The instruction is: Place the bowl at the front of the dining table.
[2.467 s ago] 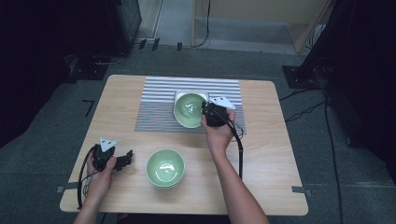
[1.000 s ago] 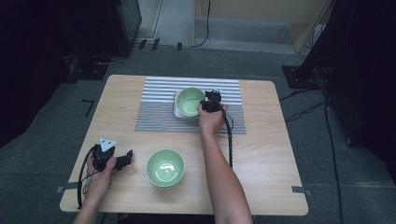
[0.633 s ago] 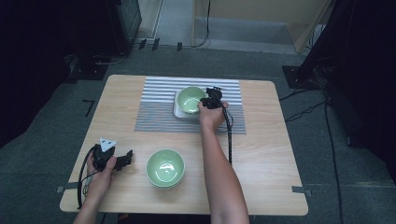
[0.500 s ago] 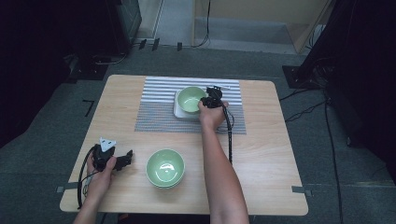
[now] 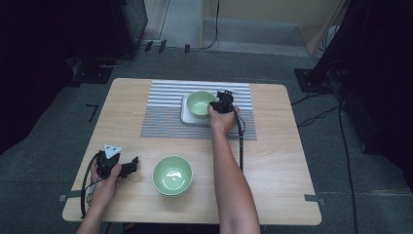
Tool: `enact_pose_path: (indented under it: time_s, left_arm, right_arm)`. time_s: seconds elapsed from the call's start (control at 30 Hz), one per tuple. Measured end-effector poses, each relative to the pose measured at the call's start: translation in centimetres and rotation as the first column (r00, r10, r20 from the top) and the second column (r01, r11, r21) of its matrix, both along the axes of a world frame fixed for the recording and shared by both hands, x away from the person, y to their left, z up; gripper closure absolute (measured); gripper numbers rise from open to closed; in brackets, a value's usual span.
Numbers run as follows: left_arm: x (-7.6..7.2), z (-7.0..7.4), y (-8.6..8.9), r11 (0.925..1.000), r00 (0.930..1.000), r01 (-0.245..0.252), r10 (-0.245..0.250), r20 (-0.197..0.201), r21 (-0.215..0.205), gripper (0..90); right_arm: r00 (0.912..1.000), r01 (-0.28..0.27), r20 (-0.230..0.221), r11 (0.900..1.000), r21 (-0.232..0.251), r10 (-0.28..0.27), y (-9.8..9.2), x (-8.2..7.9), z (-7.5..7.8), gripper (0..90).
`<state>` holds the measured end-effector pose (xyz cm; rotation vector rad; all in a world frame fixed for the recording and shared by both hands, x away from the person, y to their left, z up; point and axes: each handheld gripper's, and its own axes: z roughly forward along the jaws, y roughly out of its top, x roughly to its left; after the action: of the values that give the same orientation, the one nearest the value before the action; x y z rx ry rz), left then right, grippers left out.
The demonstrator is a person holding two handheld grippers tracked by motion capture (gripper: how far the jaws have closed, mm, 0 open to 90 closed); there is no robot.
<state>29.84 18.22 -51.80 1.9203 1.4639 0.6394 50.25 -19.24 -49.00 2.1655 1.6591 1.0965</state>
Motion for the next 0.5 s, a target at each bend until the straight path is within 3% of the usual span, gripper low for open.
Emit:
enact_pose_path:
  time_s: [0.13,0.3,0.4,0.5]
  left_arm:
    - [0.0,0.0,0.0,1.0000,1.0000,0.000,0.000,0.000,0.000,13.5]
    - [0.0,0.0,0.0,1.0000,1.0000,0.000,0.000,0.000,0.000,13.5]
    - [0.0,0.0,0.0,1.0000,1.0000,0.000,0.000,0.000,0.000,13.5]
    - [0.0,0.0,-0.1,1.0000,1.0000,0.002,-0.002,0.001,0.000,13.5]
  right_arm:
    - [0.9991,-0.033,0.027,0.999,0.019,0.033,-0.2,-0.1,0.1,56.8]
    - [0.9962,-0.075,0.044,0.997,0.002,0.074,0.2,-0.6,0.6,35.7]
    - [0.9944,-0.085,0.061,0.996,-0.031,0.086,0.3,-1.1,1.1,32.8]
    - [0.9859,-0.133,0.103,0.991,-0.005,0.132,0.1,-1.8,1.6,30.3]
